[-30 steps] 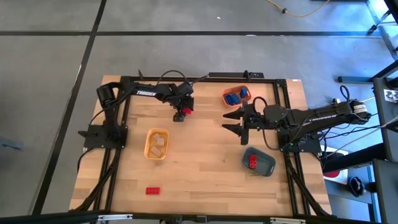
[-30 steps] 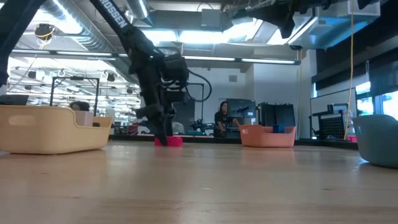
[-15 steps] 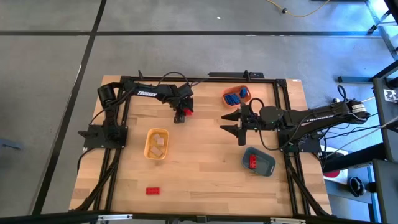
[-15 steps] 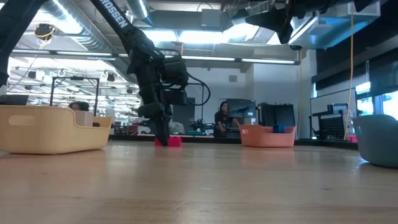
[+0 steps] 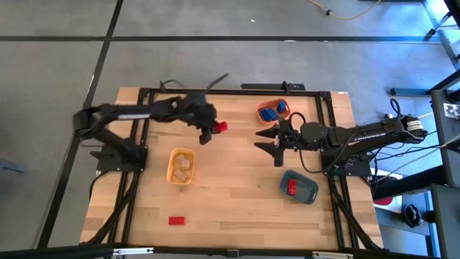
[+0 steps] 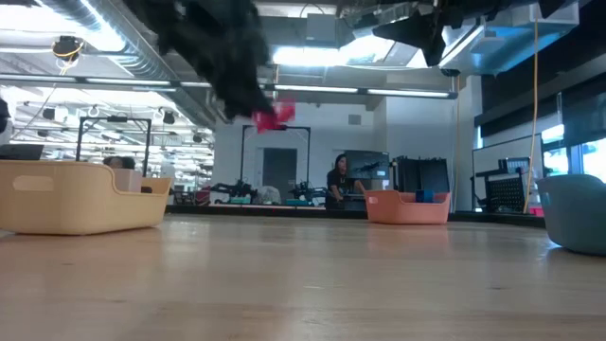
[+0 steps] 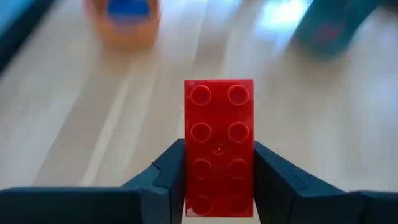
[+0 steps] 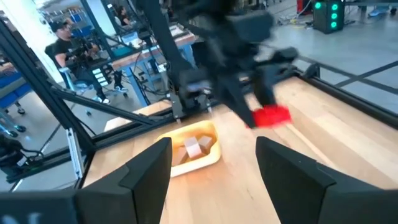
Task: Sort & place blocks by color
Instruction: Put the top red game piece into the blue bin
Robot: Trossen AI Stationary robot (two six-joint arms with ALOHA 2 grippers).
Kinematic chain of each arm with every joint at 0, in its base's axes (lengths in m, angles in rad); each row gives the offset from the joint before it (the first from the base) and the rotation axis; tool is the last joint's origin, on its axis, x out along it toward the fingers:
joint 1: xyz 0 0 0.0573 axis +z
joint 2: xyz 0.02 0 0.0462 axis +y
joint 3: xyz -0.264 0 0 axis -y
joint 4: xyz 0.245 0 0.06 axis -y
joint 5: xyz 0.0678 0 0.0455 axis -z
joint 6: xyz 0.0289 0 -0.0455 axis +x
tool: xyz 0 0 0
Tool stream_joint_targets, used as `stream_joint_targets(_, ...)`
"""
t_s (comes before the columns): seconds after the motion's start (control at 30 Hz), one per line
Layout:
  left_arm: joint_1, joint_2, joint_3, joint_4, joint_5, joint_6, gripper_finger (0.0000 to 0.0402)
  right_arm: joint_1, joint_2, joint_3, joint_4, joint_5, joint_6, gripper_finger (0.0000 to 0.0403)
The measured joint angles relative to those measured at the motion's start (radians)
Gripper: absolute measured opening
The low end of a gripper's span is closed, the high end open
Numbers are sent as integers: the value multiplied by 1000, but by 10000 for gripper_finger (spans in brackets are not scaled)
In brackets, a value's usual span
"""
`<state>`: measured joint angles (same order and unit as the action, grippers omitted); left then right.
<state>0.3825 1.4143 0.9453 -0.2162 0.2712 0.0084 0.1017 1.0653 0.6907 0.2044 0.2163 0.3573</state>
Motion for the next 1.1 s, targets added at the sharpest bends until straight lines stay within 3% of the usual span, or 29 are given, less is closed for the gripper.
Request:
stream_joint_targets(0.17,-140,-237,-228,397,-119,-262,126,-1,0,0,29,0,1,236)
stream_joint_targets(0.33,-313,-352,-387,679,-298,-397,126,-2,0,0,45,0,-2,236)
stream_joint_targets(0.43,-393,-367,-408,699,-407,-394,126,-2,0,0,48,0,-2,236)
stream_joint_targets(0.57,-431,-362,-407,704,-462,-392,126,-2,0,0,48,0,0,236)
stream_joint_targets(1.1,-432,-358,-406,752,-444,-392,126,-2,24,0,73,-17,59,236)
